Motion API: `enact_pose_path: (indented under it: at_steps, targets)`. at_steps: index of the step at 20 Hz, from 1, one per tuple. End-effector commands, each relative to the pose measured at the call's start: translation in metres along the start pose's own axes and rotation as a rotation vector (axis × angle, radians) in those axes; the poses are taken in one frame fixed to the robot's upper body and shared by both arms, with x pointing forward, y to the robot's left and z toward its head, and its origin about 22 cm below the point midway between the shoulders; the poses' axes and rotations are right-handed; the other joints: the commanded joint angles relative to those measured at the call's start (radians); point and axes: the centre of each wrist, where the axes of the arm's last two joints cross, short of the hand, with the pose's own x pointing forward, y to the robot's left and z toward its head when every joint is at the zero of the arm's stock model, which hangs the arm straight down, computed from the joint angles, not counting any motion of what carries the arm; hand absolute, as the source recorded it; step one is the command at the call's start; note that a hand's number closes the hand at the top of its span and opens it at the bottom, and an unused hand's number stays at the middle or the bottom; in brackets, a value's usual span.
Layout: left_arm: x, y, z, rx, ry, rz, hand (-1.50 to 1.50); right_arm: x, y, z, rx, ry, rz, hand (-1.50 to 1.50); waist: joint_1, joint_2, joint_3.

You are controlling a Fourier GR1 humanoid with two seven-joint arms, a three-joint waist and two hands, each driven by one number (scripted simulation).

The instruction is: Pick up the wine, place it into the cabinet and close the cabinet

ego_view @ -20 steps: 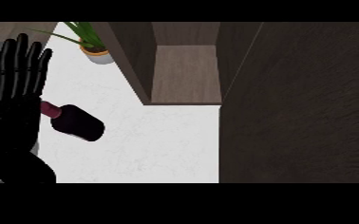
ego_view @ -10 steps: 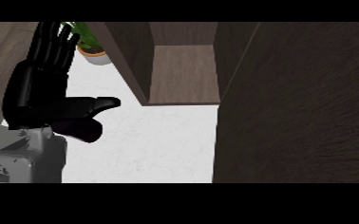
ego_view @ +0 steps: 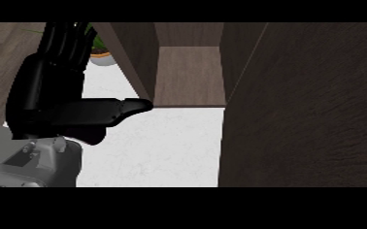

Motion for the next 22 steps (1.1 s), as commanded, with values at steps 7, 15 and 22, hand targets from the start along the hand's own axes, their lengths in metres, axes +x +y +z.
enact_pose_path:
  at_steps: [7, 15, 22]
  targets:
    - [0.026, -0.031, 0.012, 0.040, 0.009, 0.030, -1.50, 0.050, 0.013, 0.030, 0.017, -0.042, -0.029, -1.50, -0.009, -0.001, 0.000]
    - [0.035, -0.026, 0.021, 0.093, 0.018, -0.002, -1.50, 0.068, 0.020, 0.031, 0.009, -0.042, -0.030, -1.50, -0.005, -0.001, -0.001]
    - [0.040, -0.026, 0.034, 0.127, -0.003, -0.036, -1.50, 0.067, 0.022, 0.030, -0.002, -0.040, -0.010, -1.50, -0.005, -0.002, -0.001]
